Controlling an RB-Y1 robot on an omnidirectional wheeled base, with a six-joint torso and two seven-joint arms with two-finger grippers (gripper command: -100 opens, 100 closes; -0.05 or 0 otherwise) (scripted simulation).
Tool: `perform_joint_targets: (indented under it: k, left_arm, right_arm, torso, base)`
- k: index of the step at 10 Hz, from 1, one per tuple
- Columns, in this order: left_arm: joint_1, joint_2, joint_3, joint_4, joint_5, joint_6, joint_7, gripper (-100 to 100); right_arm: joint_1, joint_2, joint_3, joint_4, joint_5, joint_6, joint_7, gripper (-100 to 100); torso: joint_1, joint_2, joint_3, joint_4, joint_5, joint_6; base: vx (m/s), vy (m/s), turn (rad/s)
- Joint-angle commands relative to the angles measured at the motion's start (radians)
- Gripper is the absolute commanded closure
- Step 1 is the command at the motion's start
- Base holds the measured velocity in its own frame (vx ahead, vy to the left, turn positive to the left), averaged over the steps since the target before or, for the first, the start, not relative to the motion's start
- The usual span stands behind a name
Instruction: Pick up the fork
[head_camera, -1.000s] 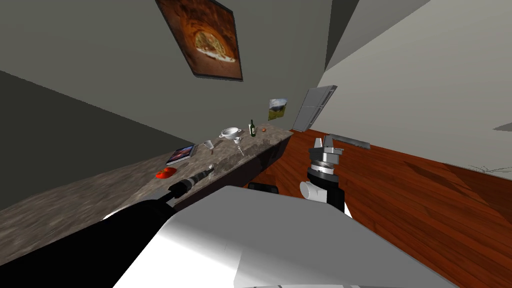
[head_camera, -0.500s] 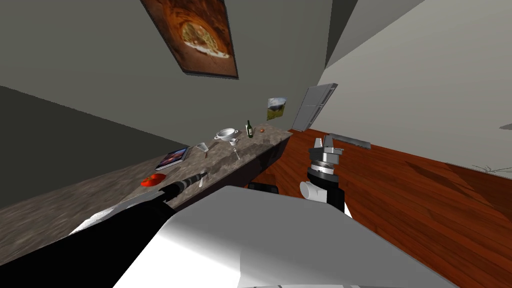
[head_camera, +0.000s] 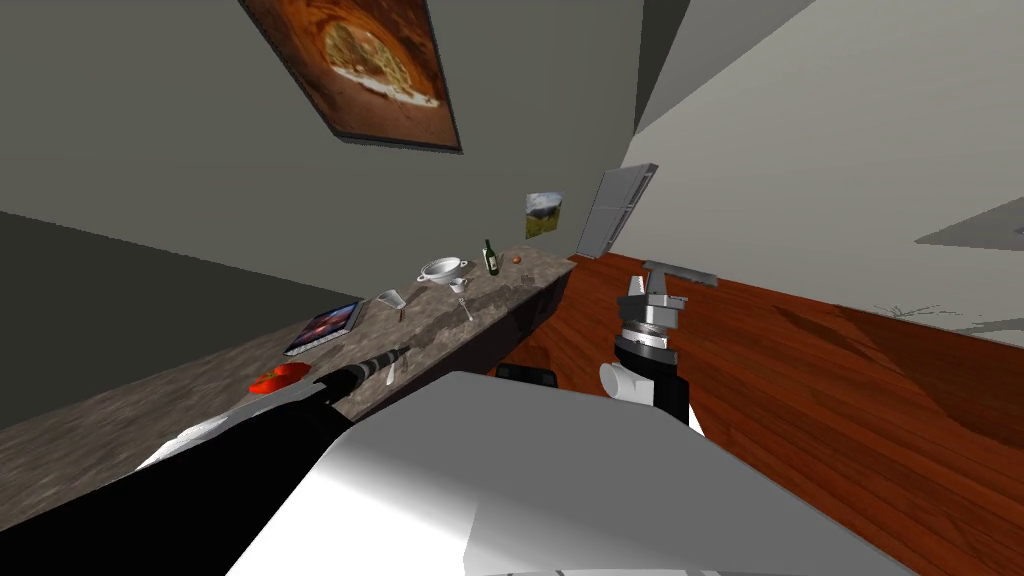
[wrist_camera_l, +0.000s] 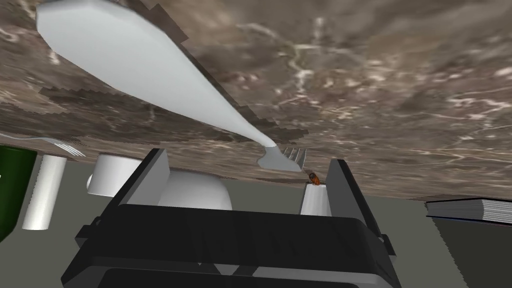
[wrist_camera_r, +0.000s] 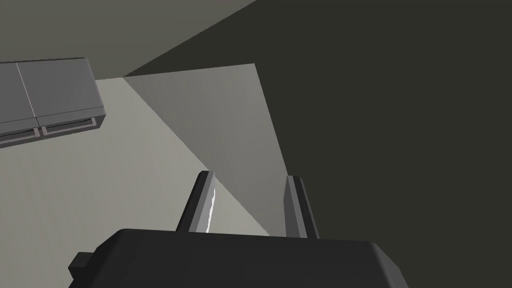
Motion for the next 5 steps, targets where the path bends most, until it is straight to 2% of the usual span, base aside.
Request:
perform_joint_targets:
  k: [1,5]
  left_arm:
    - [-0.014,-0.004,-0.008,0.031,0.009,0.003,0.011,-100]
    - [-0.053,-0.017,-0.032,0.102,0.029,0.012,0.033,-100]
  right_arm:
    - [0.000,0.000,0.000,0.000,0.000,0.000,0.000,0]
    - [0.000,0.000,0.000,0.000,0.000,0.000,0.000,0]
  torso:
    - [0.000,0.000,0.000,0.000,0.000,0.000]
    - [0.000,0.001,0.001,0.000,0.000,0.000]
  base:
    - [-0.123,-0.008,-0.205]
    - [-0.091,-0.011,-0.196]
